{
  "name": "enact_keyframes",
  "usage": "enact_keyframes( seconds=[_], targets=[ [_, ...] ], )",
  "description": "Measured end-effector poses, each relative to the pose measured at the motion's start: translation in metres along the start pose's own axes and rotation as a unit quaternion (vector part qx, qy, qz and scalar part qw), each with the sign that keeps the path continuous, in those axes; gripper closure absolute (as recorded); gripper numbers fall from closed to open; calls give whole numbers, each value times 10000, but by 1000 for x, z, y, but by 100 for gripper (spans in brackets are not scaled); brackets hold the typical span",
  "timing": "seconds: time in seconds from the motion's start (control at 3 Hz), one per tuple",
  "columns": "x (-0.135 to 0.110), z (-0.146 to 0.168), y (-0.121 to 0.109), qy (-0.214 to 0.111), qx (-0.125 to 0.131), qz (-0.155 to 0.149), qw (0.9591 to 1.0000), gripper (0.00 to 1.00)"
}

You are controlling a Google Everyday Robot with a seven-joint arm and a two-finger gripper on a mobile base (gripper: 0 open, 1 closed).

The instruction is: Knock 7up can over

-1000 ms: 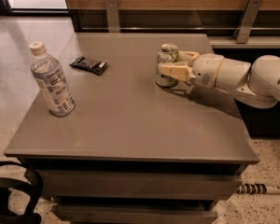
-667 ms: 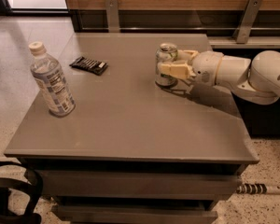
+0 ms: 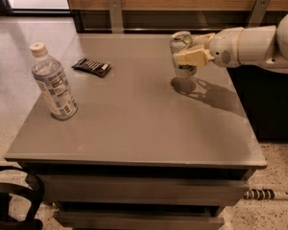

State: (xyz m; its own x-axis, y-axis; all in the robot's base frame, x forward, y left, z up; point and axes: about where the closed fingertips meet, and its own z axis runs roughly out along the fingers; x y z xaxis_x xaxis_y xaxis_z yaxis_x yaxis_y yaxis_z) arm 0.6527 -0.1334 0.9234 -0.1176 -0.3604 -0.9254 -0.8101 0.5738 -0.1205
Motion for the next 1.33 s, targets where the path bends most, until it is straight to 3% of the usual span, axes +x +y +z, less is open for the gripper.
enact_keyframes(
  seconds=[0.33, 0.67, 1.33],
  targets=[
    [5, -13, 2, 574, 63, -96, 9983, 100],
    [15, -18, 10, 1220, 135, -206, 9922, 100],
    [28, -9, 32, 2354, 91, -549, 9703, 100]
  ],
)
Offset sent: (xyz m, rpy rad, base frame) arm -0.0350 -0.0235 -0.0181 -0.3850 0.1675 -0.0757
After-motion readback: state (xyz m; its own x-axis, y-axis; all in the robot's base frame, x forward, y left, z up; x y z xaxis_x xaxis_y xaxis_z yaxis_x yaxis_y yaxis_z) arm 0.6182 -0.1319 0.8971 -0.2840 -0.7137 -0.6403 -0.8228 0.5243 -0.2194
